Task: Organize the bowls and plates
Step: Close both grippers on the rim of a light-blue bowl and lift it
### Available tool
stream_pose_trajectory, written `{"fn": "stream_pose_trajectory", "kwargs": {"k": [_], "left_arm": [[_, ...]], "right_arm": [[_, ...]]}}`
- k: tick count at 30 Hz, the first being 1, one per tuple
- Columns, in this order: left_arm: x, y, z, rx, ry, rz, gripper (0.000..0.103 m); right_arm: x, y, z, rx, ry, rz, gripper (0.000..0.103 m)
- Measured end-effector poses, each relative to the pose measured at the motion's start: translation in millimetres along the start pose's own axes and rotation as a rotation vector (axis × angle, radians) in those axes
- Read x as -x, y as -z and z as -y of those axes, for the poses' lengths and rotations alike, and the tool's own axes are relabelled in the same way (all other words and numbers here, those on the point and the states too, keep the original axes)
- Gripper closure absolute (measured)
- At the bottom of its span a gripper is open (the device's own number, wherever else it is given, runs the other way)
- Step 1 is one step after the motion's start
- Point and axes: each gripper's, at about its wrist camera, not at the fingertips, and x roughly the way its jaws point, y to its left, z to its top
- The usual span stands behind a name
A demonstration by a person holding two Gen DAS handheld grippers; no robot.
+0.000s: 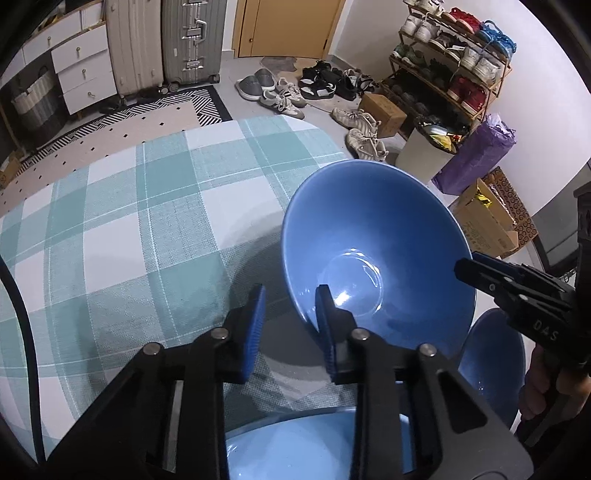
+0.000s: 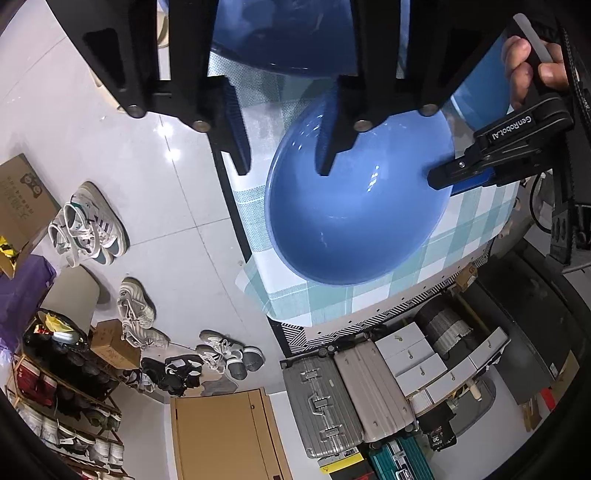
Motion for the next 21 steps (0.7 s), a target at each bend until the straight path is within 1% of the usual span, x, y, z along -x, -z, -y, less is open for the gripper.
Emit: {"fn": "stream_pose_trajectory", "kwargs": {"k": [1, 3, 8, 21], "left_arm": [[0, 0, 0, -0.001, -0.001, 0.002, 0.083], [0, 0, 2, -0.007, -0.004, 0.003, 0.087], [1, 1, 8, -0.033, -0.010, 0.013, 0.090], [3, 0, 10, -0.043, -0.013, 0.020, 0.091]], "right_arm": [[-1, 0, -1, 0.003, 0.003, 0.001, 0.072], [-2, -1, -3, 0.009, 0.011, 0.004, 0.080], [-5, 0, -5, 0.033, 0.033, 0.008, 0.088], [0, 4, -8, 0.070, 0.037, 0.041, 0.090]]}}
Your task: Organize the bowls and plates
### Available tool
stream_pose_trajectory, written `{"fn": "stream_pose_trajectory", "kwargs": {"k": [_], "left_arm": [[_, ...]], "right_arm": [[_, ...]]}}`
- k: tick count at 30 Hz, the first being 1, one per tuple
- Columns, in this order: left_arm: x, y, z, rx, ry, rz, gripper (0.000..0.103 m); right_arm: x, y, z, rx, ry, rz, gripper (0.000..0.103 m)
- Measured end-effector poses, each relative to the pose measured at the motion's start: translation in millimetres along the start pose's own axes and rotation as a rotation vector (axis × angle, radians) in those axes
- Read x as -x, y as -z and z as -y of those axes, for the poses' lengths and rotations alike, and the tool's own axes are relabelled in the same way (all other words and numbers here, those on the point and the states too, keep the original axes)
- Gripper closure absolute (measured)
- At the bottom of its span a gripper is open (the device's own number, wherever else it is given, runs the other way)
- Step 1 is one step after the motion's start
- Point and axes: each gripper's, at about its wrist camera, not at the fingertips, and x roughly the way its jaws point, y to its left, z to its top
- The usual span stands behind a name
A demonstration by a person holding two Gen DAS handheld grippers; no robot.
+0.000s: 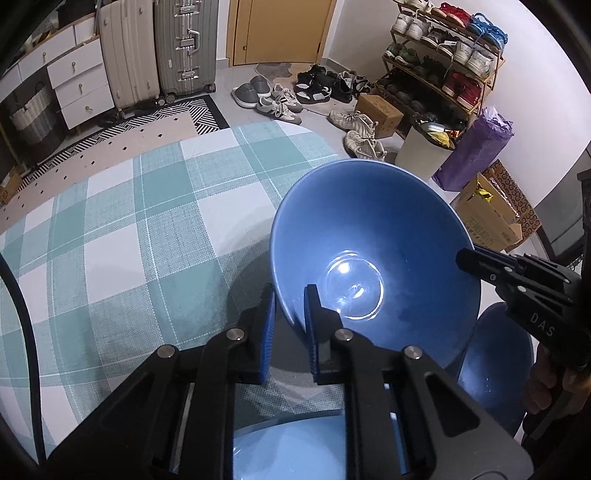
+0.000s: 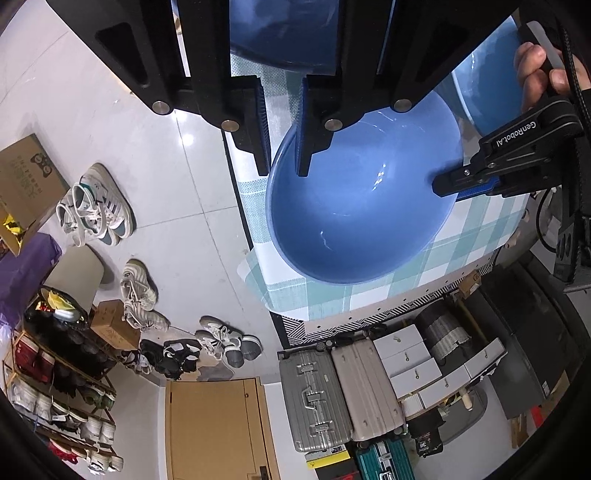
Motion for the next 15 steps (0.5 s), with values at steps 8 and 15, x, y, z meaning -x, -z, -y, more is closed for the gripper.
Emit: {"fn": "stream_pose_trajectory", "kwargs": {"k": [8, 15], "left_arm": [[16, -3, 1, -0.016, -0.014, 0.039, 0.091], [43, -1, 7, -0.020, -0.018, 0.079, 0.091]], "right_arm": [[11, -1, 0, -0.006, -0.010, 0.034, 0.090], [35, -1, -4, -0.006, -0.019, 0.080, 0.090]]}}
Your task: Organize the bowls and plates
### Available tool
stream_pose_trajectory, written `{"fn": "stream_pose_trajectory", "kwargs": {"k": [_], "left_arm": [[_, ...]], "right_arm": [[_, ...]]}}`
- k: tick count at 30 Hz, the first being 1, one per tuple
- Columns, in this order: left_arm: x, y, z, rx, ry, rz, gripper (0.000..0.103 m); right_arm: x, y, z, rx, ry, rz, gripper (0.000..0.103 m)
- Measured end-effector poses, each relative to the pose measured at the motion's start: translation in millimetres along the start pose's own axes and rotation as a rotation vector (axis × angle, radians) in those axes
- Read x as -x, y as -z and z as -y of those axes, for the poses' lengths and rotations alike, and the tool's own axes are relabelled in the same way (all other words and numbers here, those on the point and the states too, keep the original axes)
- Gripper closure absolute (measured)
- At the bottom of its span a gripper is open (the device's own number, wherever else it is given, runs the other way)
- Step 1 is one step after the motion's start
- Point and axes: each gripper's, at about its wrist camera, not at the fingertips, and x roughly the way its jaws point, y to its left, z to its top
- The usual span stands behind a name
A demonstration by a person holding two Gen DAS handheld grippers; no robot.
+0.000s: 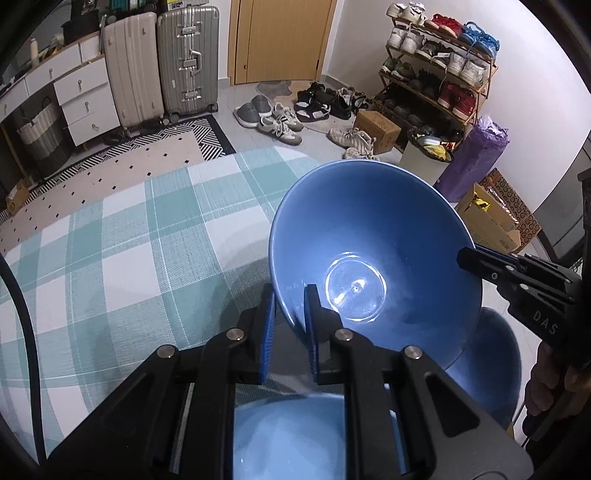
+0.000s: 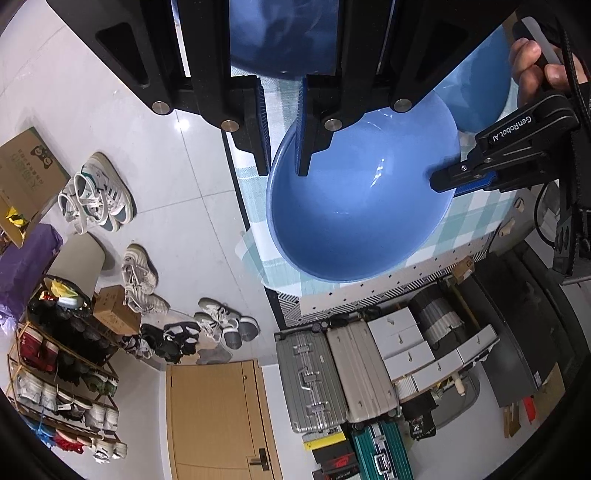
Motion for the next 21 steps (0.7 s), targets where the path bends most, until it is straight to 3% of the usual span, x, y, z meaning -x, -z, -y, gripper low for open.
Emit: {"fn": "stream_pose_trajectory", "kwargs": {"k": [21], "left_arm": [[115, 24, 24, 0.000, 0.008, 0.111, 0.091]], "right_arm": [[97, 11, -30, 0.041, -0.014, 0.109, 0.090]]}}
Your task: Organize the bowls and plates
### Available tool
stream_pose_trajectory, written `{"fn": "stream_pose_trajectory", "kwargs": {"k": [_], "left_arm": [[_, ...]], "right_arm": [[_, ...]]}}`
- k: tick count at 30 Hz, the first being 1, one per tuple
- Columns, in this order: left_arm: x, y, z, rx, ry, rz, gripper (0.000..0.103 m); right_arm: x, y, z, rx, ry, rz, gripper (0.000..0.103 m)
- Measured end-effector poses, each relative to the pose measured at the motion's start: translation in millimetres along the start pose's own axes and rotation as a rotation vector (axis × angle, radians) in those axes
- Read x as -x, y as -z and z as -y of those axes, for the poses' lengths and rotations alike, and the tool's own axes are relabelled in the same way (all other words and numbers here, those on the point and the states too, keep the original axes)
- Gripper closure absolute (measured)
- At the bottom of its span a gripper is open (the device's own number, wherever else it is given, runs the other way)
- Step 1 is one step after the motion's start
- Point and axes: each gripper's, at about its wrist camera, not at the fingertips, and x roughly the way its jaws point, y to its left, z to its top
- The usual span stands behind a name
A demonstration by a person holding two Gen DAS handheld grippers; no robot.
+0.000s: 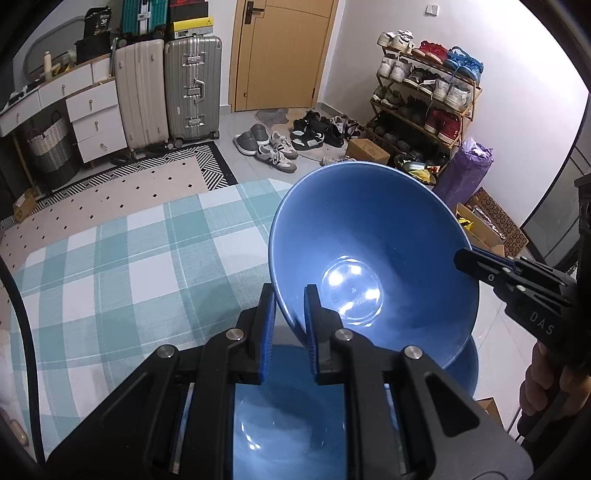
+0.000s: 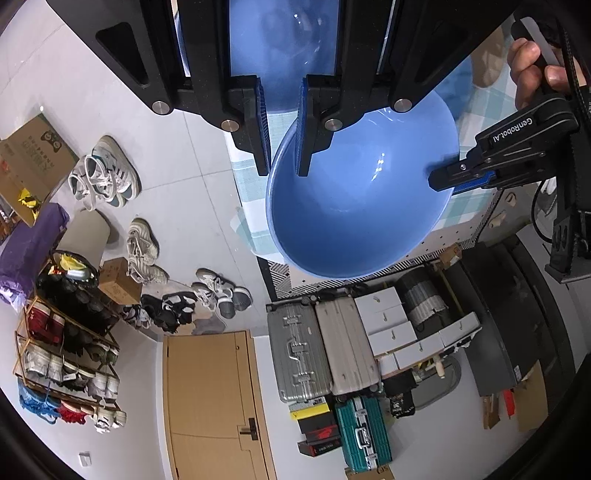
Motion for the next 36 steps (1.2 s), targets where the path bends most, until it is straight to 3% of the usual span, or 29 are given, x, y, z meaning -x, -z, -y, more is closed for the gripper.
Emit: {"fn": "stream_pose_trajectory", "kwargs": {"k": [20, 36], "left_arm": [[101, 46, 4, 0.041, -0.006, 0.072, 0.091], [122, 77, -22, 0.076, -0.017, 0.064, 0.091]], "right_arm": [[66, 17, -47, 0.051, -0.048, 0.061, 0.089], [70, 38, -84, 0.075, -0.090, 0.046, 0.088]]}}
